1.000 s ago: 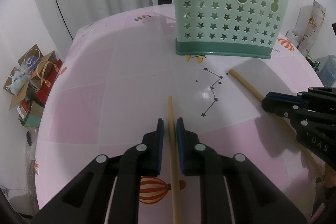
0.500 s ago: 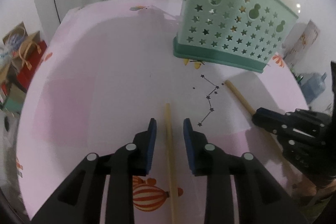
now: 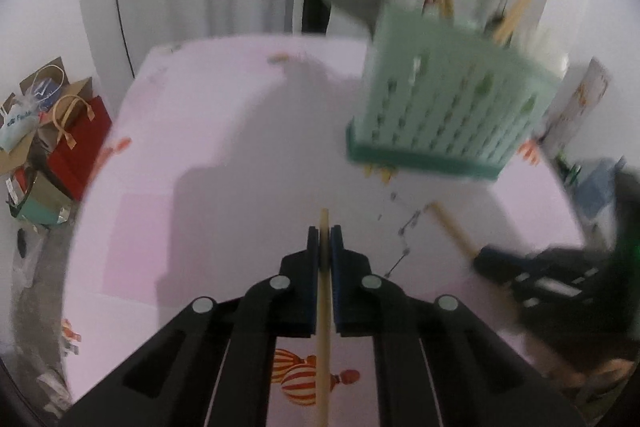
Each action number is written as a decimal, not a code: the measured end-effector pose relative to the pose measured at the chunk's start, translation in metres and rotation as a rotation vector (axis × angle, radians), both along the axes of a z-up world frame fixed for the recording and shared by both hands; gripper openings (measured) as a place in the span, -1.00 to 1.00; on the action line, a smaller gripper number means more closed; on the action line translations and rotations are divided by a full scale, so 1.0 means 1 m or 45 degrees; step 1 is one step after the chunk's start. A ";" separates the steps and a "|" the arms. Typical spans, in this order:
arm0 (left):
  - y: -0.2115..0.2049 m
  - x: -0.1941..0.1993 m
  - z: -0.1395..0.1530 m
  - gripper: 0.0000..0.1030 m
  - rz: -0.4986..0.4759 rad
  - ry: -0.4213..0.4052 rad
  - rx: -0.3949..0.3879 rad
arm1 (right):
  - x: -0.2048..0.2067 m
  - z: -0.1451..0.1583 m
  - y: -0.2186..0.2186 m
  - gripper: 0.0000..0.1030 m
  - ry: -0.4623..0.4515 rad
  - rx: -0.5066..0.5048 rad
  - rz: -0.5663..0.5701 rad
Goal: Organize utensils
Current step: 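Lift the chopstick with the left tool and drop it into the holder, then lift the chopstick with the right tool above the green holder, then drop the chopstick into the green holder and open the right tool, then push the green holder with both open tools to straighten it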
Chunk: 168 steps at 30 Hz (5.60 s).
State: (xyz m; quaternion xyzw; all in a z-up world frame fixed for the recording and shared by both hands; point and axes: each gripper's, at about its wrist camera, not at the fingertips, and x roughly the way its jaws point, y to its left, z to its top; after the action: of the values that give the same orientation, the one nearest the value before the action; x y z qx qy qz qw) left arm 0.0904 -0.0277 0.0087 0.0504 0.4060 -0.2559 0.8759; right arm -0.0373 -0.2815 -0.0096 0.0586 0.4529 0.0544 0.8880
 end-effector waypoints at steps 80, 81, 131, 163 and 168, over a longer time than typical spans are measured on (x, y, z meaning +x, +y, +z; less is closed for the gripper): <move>0.019 -0.005 -0.041 0.55 0.173 -0.069 0.045 | 0.005 0.196 -0.022 -0.91 -0.664 -0.047 -0.151; 0.020 -0.004 -0.040 0.55 0.174 -0.068 0.042 | 0.007 0.205 -0.023 -0.91 -0.714 -0.049 -0.160; 0.027 0.013 -0.023 0.58 0.102 -0.081 -0.177 | 0.008 0.158 -0.043 0.20 -0.798 -0.119 -0.061; -0.081 0.037 0.005 0.56 -0.301 -0.123 -0.246 | 0.032 0.070 -0.082 0.42 -0.358 0.151 0.121; -0.061 0.018 0.010 0.56 -0.224 -0.092 -0.245 | 0.020 0.075 -0.066 0.42 -0.356 0.189 0.148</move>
State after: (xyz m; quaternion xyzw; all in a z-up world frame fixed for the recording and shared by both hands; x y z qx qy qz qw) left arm 0.1086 -0.0890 0.0189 0.0108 0.3419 -0.3673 0.8649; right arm -0.0171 -0.3479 0.0650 0.0895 0.3223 0.1465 0.9310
